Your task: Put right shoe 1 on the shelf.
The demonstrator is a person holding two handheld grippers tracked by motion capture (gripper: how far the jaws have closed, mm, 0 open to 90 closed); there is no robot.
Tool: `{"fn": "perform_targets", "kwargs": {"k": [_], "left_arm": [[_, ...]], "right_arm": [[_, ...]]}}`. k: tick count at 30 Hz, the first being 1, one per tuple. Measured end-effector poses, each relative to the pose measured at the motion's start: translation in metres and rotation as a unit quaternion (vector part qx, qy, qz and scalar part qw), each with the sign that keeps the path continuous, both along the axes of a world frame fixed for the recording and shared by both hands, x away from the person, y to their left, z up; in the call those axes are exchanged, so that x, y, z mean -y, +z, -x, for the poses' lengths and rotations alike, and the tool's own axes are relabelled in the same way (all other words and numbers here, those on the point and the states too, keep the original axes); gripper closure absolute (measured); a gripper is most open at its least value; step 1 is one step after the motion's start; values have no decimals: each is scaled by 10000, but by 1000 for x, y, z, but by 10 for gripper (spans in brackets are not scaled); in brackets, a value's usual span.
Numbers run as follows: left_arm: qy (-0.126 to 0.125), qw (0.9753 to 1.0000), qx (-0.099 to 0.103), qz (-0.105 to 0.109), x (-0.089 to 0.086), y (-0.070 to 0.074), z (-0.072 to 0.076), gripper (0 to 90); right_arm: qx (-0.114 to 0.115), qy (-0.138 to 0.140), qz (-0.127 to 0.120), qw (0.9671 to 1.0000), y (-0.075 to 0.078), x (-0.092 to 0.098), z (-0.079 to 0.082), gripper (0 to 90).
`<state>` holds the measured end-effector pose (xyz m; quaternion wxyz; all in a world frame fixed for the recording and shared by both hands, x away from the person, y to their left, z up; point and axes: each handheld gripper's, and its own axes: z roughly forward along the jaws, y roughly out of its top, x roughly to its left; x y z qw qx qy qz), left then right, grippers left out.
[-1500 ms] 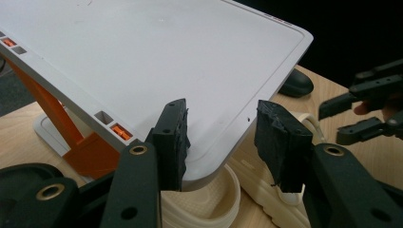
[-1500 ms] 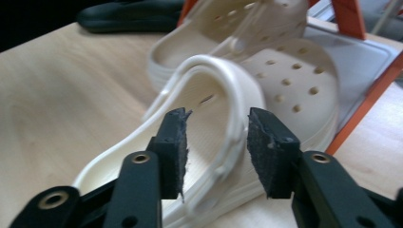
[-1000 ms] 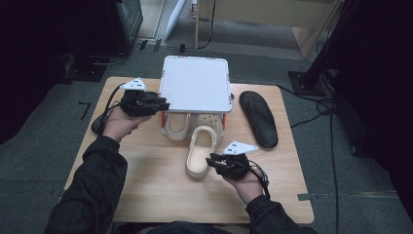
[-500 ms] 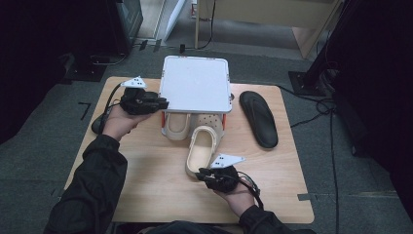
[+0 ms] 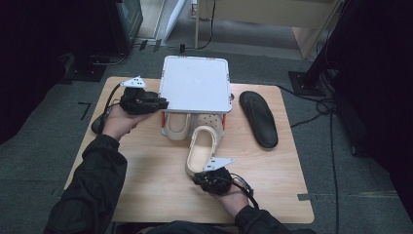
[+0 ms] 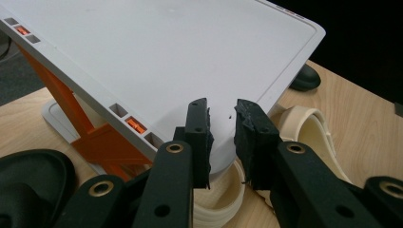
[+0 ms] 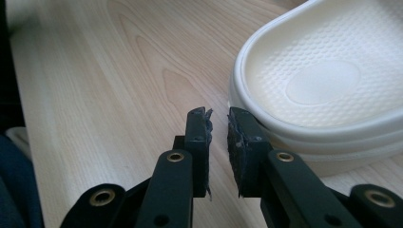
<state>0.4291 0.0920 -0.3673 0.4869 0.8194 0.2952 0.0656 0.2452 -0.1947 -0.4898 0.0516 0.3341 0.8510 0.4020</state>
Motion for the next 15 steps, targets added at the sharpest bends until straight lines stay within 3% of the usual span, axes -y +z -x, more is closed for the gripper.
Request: {"fn": "perform_targets", "kwargs": {"k": [6,15], "left_arm": [[0,10000,2,-1,0,0,0,761],[-7,10000,5,3,0,0,0,761]], "right_arm": [[63,-97,76,9999,2,5,0,788],[247,-249,5,9994,8,11,-11,792]]}}
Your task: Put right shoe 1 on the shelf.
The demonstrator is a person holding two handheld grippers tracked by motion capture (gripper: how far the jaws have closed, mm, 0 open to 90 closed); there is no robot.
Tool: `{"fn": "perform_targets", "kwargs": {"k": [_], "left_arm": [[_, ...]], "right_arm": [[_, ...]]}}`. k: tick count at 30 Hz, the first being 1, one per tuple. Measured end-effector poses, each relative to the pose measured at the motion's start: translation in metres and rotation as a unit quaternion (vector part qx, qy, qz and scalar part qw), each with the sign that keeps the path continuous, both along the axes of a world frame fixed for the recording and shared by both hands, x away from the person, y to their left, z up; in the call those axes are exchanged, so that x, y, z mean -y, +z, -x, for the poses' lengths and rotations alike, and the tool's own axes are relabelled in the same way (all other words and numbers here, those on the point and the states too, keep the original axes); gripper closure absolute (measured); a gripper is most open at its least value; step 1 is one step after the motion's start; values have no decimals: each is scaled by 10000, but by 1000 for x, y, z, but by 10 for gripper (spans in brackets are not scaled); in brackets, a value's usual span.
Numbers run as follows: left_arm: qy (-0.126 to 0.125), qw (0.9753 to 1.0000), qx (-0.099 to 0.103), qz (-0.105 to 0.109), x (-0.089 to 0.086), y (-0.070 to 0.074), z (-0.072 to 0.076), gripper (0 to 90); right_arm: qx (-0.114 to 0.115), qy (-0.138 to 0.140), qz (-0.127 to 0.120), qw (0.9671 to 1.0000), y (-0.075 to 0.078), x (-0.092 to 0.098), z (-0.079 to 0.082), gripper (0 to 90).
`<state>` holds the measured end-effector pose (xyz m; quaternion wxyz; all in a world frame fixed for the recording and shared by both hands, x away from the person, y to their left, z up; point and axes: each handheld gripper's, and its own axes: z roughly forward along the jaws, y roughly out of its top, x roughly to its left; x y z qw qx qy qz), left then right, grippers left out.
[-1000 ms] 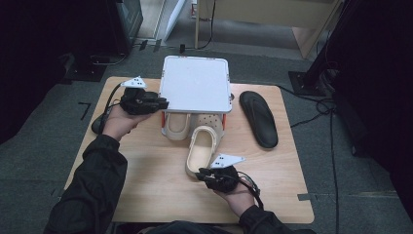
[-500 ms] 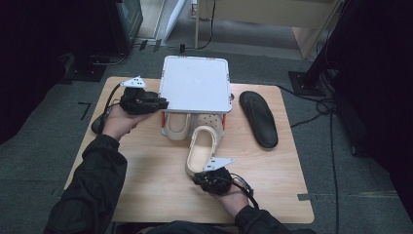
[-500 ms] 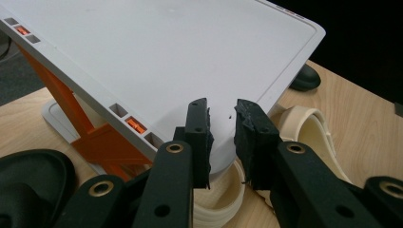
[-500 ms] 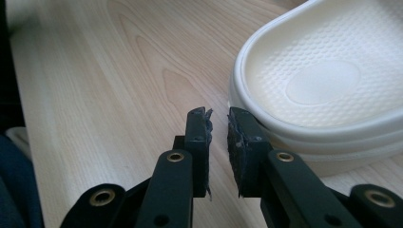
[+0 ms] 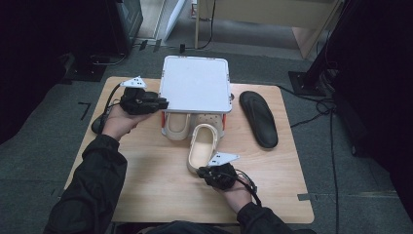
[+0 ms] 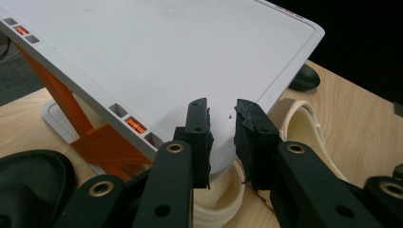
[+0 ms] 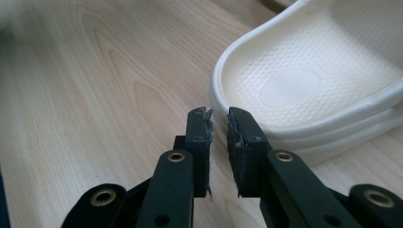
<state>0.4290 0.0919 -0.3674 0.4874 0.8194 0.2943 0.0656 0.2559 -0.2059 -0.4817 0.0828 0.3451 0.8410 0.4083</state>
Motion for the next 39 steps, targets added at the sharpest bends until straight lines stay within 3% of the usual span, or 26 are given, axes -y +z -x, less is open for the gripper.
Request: {"fn": "perform_targets", "kwargs": {"k": [4,11,13,15,18,21,29,34,39], "left_arm": [[0,10000,-1,3,0,0,0,761],[2,10000,0,10,0,0,0,761],[-3,10000,8,11,0,0,0,761],[-6,10000,7,15,0,0,0,761],[-10,10000,8,16,0,0,0,761],[-10,10000,8,14,0,0,0,761],[-7,10000,3,16,0,0,0,761],[-3,10000,8,22,0,-1,0,761],[-10,10000,16,40,-1,-1,-1,761]], "right_arm": [[89,-105,10,9999,2,1,-3,791],[-192,105,-172,9996,-7,-9,-5,790],[-172,170,-202,9995,-11,-10,-6,814],[-37,191,-82,9998,-11,-9,-6,817],[110,43,120,9999,-10,-7,-6,812],[101,-126,165,9997,-10,0,-10,805],[303,-329,-112,9989,-1,7,-25,794],[249,-381,-121,9989,-2,7,-38,805],[365,-468,-24,9982,-2,5,-47,789]]}}
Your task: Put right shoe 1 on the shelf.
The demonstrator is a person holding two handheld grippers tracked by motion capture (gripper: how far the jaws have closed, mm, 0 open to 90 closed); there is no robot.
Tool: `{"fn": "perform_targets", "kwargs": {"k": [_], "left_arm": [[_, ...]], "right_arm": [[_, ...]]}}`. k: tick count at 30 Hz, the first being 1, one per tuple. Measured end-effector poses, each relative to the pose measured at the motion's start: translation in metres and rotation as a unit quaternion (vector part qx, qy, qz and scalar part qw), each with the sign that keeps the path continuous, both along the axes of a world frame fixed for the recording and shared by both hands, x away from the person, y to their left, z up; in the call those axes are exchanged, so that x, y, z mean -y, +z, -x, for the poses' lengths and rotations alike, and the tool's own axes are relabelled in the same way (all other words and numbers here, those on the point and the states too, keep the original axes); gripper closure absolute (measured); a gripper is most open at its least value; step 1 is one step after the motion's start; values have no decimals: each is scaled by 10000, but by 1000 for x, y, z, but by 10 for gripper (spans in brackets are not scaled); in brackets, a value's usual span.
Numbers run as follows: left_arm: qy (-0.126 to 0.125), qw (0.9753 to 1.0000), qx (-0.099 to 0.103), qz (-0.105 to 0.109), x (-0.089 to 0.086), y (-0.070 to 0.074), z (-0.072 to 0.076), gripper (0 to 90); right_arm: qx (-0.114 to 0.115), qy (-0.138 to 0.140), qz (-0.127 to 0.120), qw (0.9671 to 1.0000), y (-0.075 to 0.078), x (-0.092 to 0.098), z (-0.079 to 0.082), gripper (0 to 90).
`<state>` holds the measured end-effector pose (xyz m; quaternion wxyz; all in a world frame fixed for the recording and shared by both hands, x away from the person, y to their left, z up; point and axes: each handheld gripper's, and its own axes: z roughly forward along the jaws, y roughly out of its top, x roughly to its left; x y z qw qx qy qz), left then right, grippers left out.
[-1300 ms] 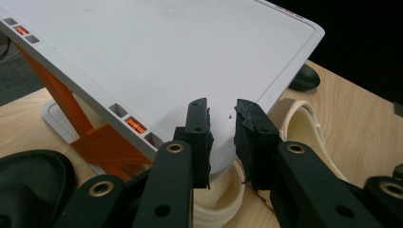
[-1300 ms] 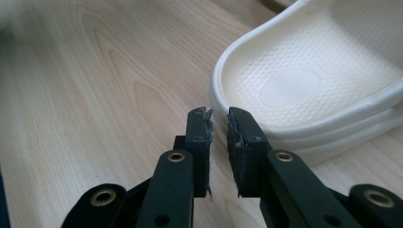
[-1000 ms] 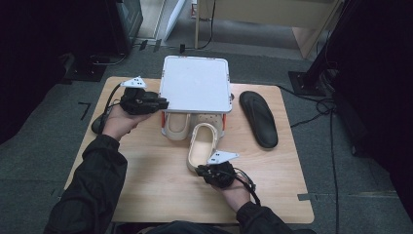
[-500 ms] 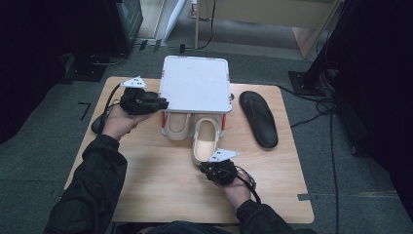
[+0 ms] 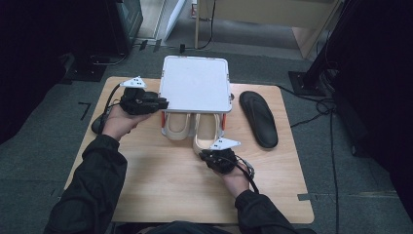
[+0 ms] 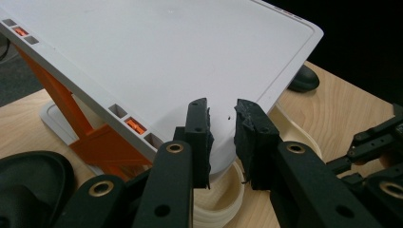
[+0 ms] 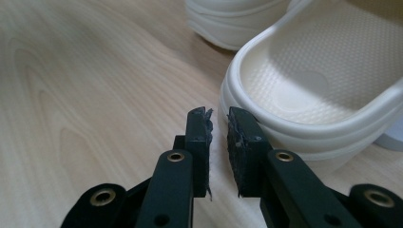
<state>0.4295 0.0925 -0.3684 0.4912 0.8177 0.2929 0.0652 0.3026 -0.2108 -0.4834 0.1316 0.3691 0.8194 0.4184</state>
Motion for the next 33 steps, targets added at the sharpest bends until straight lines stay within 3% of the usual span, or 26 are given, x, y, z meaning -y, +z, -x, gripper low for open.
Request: {"fn": "perform_targets", "kwargs": {"k": [16,33], "left_arm": [[3,10000,-2,-5,0,0,0,762],[16,10000,-36,37,-1,0,0,763]], "right_arm": [[-16,-216,-193,9996,0,4,-36,789],[20,-168,-224,9996,-2,2,-56,782]]}}
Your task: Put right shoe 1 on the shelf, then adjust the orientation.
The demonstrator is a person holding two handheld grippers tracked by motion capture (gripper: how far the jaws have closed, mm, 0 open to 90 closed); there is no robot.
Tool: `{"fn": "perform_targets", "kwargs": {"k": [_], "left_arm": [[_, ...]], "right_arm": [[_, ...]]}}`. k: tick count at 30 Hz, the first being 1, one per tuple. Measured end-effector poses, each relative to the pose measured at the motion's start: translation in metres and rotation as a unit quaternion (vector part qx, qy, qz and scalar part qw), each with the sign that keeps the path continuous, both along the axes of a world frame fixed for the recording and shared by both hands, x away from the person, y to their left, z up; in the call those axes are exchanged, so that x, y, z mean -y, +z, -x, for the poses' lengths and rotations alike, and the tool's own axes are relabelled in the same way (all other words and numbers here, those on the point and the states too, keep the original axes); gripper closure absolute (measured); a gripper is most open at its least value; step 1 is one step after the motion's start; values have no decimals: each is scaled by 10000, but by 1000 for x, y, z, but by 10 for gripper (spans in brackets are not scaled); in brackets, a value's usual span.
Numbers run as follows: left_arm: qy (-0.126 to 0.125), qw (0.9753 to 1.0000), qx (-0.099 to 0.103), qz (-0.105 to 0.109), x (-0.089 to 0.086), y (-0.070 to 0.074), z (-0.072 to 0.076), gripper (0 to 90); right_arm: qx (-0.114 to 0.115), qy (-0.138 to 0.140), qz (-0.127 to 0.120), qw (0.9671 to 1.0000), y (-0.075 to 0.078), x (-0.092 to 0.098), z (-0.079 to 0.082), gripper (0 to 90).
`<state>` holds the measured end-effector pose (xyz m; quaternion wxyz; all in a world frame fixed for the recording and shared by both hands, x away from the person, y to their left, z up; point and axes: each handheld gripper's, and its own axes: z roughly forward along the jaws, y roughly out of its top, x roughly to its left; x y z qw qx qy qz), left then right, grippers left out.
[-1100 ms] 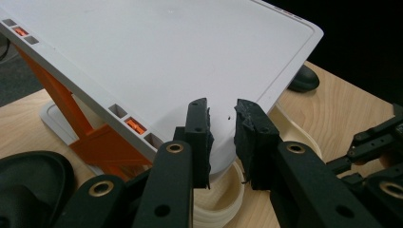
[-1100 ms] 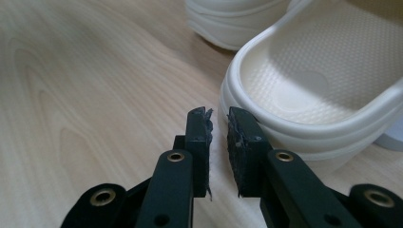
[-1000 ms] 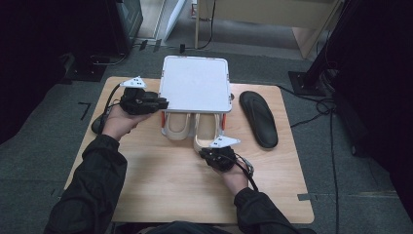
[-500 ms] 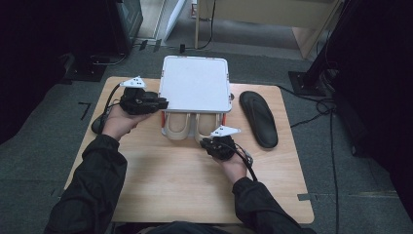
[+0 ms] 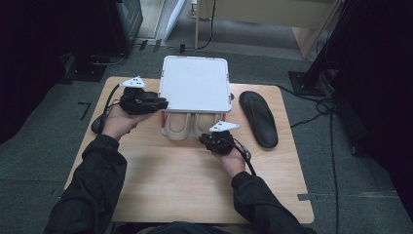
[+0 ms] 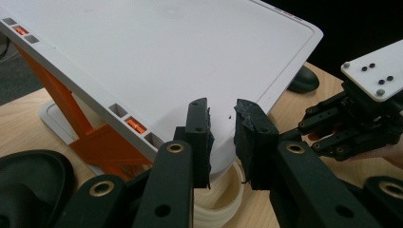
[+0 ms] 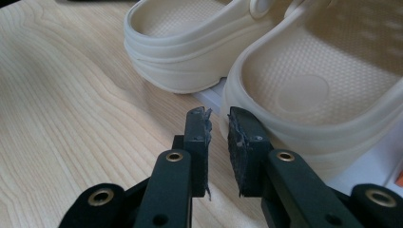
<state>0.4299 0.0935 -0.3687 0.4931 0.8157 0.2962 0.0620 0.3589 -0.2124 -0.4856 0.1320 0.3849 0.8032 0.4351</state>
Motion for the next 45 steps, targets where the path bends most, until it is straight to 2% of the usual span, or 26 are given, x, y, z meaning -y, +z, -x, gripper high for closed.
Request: {"fn": "perform_targets", "kwargs": {"k": [5,8,11,15,22,30,37,40,43,45], "left_arm": [[-20,10000,10,6,0,0,0,761],[-97,9999,34,16,-1,0,0,740],[-112,9999,-52,94,-1,0,0,701],[-107,9999,0,34,-2,1,2,641],[-101,9999,-21,37,-4,2,3,595],[-15,9999,-86,53,-8,5,6,519],[163,9998,-31,67,-24,11,12,487],[280,9995,113,92,-36,13,16,479],[422,9990,133,119,-47,12,17,467],[505,9986,113,56,-53,8,17,467]], "right_arm": [[-58,-12,-32,10000,1,0,1,757],[-210,61,-90,9997,1,0,1,736],[-239,136,-145,9995,3,0,5,707],[-211,281,-169,9992,9,3,10,665],[-241,417,-190,9987,16,19,22,621],[-205,373,-189,9989,20,42,30,572],[-142,340,-202,9991,24,59,31,552],[-173,341,-212,9990,24,65,31,547],[-122,307,-284,9991,27,69,33,547],[-106,315,-322,9989,27,72,33,548]]}}
